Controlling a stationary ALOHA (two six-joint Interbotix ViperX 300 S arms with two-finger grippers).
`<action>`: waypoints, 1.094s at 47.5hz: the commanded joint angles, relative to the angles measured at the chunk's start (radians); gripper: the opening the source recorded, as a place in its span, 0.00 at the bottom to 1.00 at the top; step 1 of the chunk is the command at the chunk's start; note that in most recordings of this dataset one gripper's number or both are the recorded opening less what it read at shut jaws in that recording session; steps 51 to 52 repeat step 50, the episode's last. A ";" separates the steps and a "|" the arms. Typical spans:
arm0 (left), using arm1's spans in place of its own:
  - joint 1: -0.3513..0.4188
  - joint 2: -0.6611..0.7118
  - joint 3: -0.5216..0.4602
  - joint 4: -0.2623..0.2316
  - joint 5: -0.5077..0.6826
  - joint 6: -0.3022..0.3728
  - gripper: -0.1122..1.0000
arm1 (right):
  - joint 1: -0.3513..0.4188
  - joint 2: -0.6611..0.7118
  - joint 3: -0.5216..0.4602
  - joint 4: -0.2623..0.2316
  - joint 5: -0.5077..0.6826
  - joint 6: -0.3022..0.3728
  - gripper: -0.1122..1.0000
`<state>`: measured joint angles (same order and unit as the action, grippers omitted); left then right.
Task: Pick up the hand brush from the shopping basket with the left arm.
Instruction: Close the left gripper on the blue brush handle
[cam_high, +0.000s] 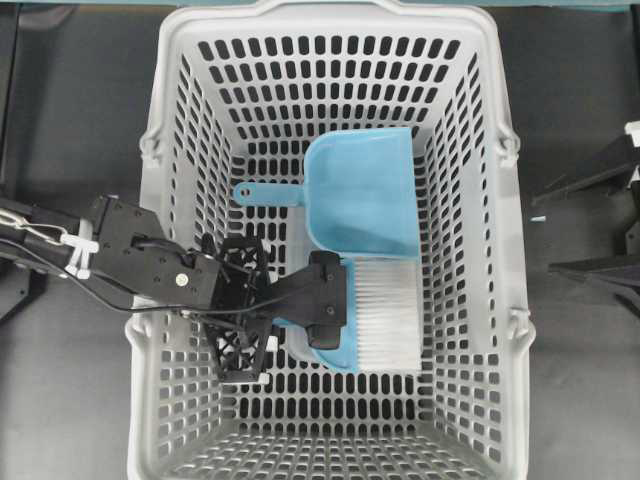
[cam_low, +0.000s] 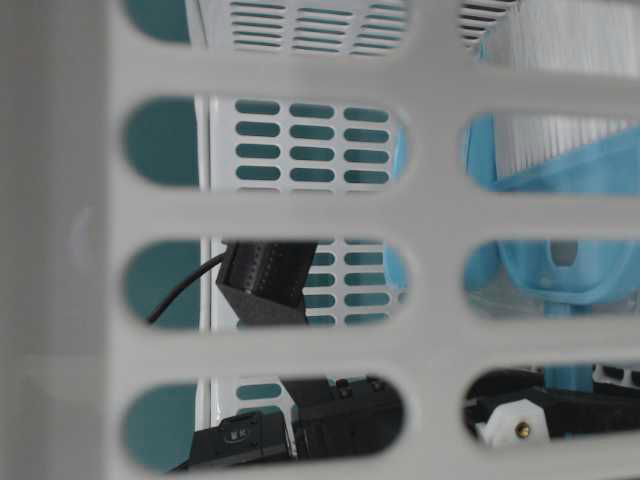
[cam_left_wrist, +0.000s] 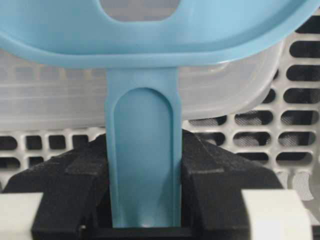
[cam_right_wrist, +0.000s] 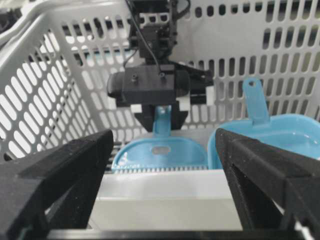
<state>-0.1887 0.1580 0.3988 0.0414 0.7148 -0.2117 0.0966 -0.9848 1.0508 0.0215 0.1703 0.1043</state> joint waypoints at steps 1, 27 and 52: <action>-0.002 -0.012 -0.009 0.003 -0.002 0.018 0.31 | 0.003 0.003 -0.009 0.003 -0.011 0.002 0.81; 0.008 -0.178 -0.224 0.005 0.285 0.083 0.31 | 0.003 -0.020 0.000 0.003 -0.011 0.002 0.81; 0.071 -0.275 -0.482 0.005 0.485 0.092 0.31 | 0.003 -0.048 0.012 0.003 -0.008 0.002 0.81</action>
